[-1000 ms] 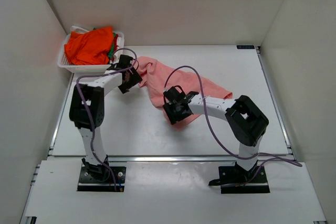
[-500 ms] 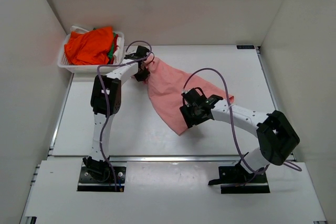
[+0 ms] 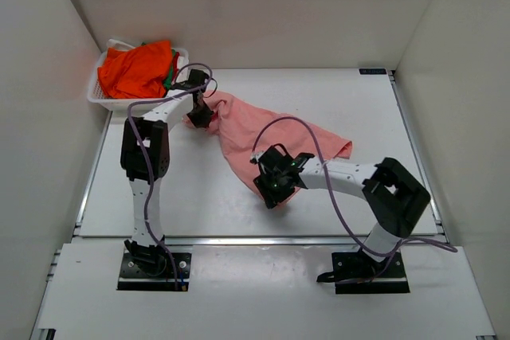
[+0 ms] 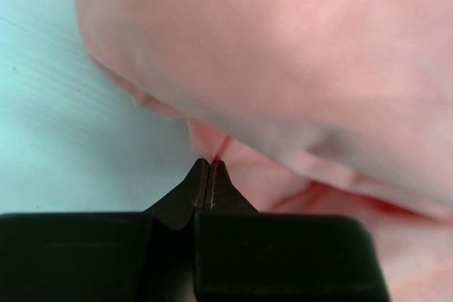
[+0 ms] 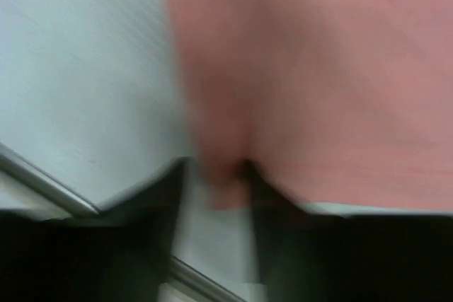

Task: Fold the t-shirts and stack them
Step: Flatten out the tshirt, then grap the side of the flattened tshirt closest away from the robot with both arms

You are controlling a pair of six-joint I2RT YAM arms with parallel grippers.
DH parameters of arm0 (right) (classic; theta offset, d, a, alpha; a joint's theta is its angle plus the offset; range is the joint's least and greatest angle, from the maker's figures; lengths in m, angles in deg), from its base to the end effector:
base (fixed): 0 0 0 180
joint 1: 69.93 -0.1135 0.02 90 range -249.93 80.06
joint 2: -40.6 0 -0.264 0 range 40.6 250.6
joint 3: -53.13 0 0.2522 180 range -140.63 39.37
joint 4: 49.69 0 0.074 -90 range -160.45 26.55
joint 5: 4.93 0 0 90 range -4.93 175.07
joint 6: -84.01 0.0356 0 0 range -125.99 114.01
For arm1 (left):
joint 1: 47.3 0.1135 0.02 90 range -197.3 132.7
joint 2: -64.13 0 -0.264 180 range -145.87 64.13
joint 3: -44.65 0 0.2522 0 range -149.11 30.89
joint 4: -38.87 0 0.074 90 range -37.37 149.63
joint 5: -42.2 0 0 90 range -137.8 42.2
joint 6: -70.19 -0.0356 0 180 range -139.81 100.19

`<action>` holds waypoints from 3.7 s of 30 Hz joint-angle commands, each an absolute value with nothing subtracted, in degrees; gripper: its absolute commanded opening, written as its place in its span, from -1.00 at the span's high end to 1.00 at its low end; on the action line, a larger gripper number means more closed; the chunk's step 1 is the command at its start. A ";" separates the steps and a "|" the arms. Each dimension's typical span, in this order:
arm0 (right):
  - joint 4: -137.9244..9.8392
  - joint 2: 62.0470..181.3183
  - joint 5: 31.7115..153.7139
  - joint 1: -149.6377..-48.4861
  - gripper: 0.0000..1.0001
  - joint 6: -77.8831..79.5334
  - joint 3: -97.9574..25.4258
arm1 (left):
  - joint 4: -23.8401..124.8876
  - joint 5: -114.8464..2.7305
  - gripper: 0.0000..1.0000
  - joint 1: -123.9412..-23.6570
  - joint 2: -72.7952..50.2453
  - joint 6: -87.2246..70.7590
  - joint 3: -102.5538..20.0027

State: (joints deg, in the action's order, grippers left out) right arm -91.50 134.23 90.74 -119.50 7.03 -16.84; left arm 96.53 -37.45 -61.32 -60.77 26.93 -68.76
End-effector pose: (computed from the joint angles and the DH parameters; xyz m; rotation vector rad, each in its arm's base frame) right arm 0.2004 0.2406 0.1762 -0.9048 2.6439 0.4338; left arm 0.4449 -0.1045 0.1779 -0.8149 2.6138 -0.0408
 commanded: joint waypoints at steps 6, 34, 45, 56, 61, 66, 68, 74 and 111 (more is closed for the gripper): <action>-99.30 133.17 90.43 -115.30 1.00 7.37 -19.51 | 97.44 -46.30 1.00 -59.17 -47.23 25.81 -73.14; -108.44 97.22 91.22 -80.40 1.00 0.43 -59.84 | 91.99 -31.01 1.00 -58.89 2.78 9.64 -87.20; -111.70 98.51 99.85 -71.77 1.00 0.17 -68.04 | 94.11 -35.21 1.00 -62.16 2.61 11.39 -89.00; -90.79 111.06 101.34 -68.44 1.00 1.65 -41.16 | 70.67 -44.98 1.00 -61.10 -10.99 14.73 -61.59; -81.30 124.60 103.09 -67.83 0.99 3.15 -40.25 | 63.71 -44.38 1.00 -62.06 -27.86 13.15 -60.50; -79.35 147.69 100.82 -68.44 1.00 2.89 -57.34 | 64.04 -39.27 1.00 -62.42 -54.20 9.90 -81.36; -81.71 156.06 98.10 -67.83 0.99 3.67 -67.87 | 68.76 -37.43 0.82 -61.37 -63.77 10.86 -96.23; -87.00 161.47 87.81 -66.68 -0.19 6.31 -78.43 | 86.36 -35.23 -0.19 -59.87 -75.80 11.75 -126.78; -87.17 125.67 79.62 -61.85 -0.29 10.63 -9.58 | 79.87 -38.92 0.01 -79.73 -17.69 28.97 -8.83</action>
State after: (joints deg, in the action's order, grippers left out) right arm -89.03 122.95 80.01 -62.71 9.71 -8.01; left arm 81.77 -38.78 -78.96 -15.92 27.98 -8.48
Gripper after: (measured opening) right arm 0.644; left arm 0.587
